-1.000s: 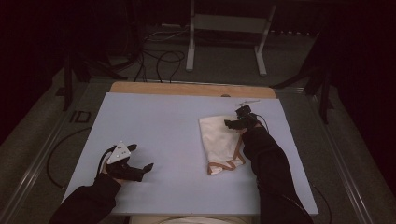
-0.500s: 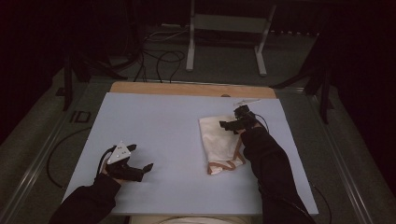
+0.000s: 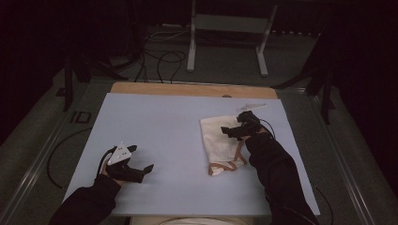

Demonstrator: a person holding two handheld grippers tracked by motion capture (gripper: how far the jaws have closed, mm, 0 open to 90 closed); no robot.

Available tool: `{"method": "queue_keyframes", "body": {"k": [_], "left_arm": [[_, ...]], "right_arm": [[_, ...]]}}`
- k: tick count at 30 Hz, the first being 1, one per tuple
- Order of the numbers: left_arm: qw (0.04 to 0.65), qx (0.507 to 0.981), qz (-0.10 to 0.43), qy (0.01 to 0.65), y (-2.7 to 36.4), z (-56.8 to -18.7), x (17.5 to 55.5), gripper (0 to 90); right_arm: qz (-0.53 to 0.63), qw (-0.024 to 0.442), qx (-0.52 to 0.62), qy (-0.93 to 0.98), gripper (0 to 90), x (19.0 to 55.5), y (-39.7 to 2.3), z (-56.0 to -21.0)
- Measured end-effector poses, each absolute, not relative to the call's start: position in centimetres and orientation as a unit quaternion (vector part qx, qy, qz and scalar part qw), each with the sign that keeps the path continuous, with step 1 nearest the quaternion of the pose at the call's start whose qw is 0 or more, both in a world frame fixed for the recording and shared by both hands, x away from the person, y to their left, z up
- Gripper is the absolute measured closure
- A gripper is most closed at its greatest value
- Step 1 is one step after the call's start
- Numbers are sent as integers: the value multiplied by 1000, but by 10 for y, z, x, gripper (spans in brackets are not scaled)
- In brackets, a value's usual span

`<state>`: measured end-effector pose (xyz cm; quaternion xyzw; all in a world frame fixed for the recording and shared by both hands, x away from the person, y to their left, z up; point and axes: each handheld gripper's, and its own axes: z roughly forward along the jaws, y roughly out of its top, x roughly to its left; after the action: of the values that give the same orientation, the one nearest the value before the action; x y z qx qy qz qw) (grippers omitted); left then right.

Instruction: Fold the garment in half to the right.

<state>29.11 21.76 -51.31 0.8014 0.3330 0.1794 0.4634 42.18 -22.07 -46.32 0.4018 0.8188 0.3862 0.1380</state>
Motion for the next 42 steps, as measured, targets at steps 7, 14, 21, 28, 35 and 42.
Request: {"method": "queue_keyframes", "body": {"k": [7,14,21,28,35,42], "left_arm": [[456,804,186,333,218,-514,291,3],[458,804,183,333,220,-515,292,3],[458,804,183,331,220,-514,291,3],[461,803,185,329,220,-512,290,3],[463,802,185,330,222,-512,289,3],[460,806,182,325,220,-513,289,3]], "right_arm": [[393,141,391,820,107,401,-228,-465],[394,144,390,820,107,379,-236,-477],[404,143,391,815,107,356,-244,-485],[394,157,387,819,106,325,-254,-492],[399,165,384,816,106,302,-260,-498],[400,176,386,812,103,284,-267,-502]]}}
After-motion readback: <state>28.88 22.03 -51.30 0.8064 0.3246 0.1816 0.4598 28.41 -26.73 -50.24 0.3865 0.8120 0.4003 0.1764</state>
